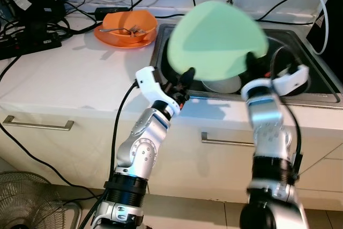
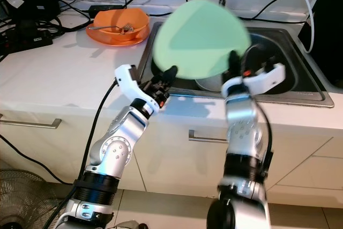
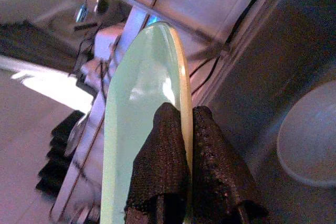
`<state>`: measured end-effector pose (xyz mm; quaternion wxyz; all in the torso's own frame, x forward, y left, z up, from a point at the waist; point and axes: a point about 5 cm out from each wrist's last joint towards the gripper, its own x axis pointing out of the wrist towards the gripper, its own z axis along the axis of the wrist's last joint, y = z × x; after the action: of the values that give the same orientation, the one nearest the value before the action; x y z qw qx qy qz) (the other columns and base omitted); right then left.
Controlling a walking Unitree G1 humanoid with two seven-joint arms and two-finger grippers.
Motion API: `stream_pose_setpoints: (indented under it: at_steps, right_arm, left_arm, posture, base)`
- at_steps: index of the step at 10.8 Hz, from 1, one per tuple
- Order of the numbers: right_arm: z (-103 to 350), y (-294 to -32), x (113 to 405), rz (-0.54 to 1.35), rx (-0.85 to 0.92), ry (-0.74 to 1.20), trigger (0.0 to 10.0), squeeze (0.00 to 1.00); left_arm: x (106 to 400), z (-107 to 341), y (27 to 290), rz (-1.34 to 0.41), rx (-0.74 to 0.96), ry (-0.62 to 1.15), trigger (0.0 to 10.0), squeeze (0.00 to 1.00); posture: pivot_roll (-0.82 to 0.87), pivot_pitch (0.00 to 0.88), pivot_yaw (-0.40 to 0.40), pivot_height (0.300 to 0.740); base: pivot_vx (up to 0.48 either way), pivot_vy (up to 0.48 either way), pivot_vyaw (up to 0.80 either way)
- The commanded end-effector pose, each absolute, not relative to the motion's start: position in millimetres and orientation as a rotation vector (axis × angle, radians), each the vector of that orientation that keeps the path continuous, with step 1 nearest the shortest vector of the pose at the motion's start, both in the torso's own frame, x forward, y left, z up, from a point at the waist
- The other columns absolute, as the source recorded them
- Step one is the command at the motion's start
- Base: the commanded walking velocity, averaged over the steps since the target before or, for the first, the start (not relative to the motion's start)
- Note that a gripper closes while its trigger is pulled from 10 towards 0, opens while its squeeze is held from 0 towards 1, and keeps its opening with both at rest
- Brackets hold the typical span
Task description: Kitchen organization
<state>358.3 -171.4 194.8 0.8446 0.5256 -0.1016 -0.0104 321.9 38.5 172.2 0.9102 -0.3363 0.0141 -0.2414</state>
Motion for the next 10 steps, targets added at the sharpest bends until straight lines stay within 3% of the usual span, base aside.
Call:
stream_pose_setpoints:
  at_steps: [1, 2, 3, 5, 6, 10]
  right_arm:
    - [211.9, -178.5, 362.8, -0.034, 1.098, -0.292, 0.0, 0.0]
    - [214.9, -185.0, 367.5, -0.078, 1.039, -0.305, 3.0, 0.0]
    - [214.9, -188.3, 371.1, -0.105, 0.951, -0.299, 10.0, 0.0]
    - [216.3, -192.2, 381.0, -0.112, 0.596, -0.299, 10.0, 0.0]
    - [218.1, -191.9, 385.0, -0.099, 0.478, -0.303, 10.0, 0.0]
    - [216.4, -185.6, 398.9, -0.06, 0.218, -0.26, 10.0, 0.0]
  left_arm:
    - [319.1, 171.5, 36.2, -0.513, -0.656, 0.034, 10.0, 0.0]
    - [317.8, 167.9, 36.3, -0.517, -0.588, 0.051, 10.0, 0.0]
    - [315.6, 164.1, 35.7, -0.529, -0.511, 0.069, 10.0, 0.0]
    - [310.1, 154.7, 38.5, -0.571, -0.263, 0.148, 10.0, 0.0]
    - [303.1, 149.1, 39.2, -0.595, -0.216, 0.177, 10.0, 0.0]
    - [296.8, 152.7, 49.2, -0.574, -0.106, 0.184, 10.0, 0.0]
  posture:
    - [0.1, 0.0, 0.032, 0.74]
    - [0.1, 0.0, 0.032, 0.74]
    - [0.1, 0.0, 0.032, 0.74]
    - [0.1, 0.0, 0.035, 0.74]
    - [0.1, 0.0, 0.036, 0.74]
    - [0.12, 0.0, 0.024, 0.74]
  base:
    - [0.0, 0.0, 0.0]
    - [0.0, 0.0, 0.0]
    - [0.0, 0.0, 0.0]
    - [0.0, 0.0, 0.0]
    - [0.0, 0.0, 0.0]
    - [0.0, 0.0, 0.0]
